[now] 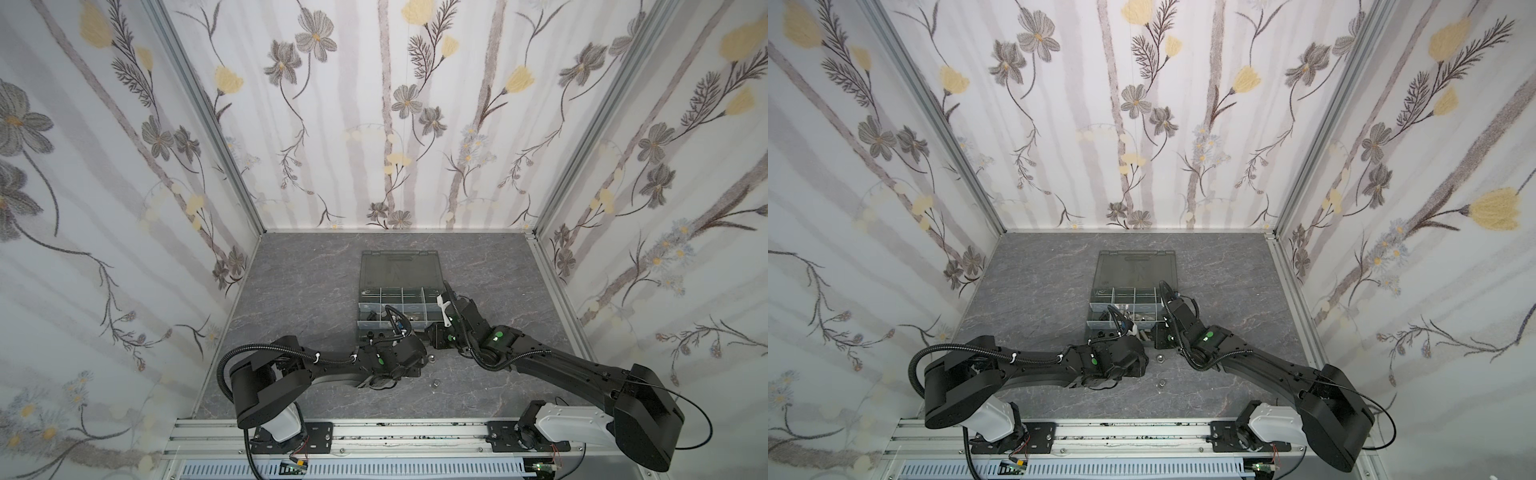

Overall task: Sort the screws and nuts into containers
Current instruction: 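Withdraw the right gripper while the left gripper moves toward the silver hex nuts, then lower the left gripper onto a silver hex nut on the table and close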

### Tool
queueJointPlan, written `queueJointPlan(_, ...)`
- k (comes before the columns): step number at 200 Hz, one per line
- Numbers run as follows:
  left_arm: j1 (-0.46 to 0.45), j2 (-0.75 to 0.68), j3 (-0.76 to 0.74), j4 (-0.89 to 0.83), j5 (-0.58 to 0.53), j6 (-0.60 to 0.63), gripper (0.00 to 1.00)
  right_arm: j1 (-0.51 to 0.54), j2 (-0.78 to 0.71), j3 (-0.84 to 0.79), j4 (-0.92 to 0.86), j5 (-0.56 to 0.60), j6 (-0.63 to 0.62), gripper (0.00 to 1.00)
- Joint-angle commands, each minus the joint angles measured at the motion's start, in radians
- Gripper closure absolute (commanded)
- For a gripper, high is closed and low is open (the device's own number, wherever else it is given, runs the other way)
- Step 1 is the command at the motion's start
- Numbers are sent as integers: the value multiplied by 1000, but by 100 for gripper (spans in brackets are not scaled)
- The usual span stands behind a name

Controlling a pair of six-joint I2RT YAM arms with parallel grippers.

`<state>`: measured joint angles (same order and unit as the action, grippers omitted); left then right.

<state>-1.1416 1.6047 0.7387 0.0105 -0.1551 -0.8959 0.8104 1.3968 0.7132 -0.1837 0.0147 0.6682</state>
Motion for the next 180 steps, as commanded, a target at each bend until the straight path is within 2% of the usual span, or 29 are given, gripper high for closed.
queueJointPlan(1, -1, 16, 9, 2, -18, 9, 52, 4, -5, 13, 4, 26, 16, 65)
queueJointPlan(42, -3, 54, 32, -7, -13, 18, 52, 4, -40, -15, 2, 38, 31, 65)
queueJointPlan(93, -3, 52, 58, -92, -95, 5, 52, 4, -59, -33, -7, 46, 31, 64)
queueJointPlan(180, -16, -71, 23, -182, -156, -8, 52, 4, -48, -30, -2, 40, 33, 64)
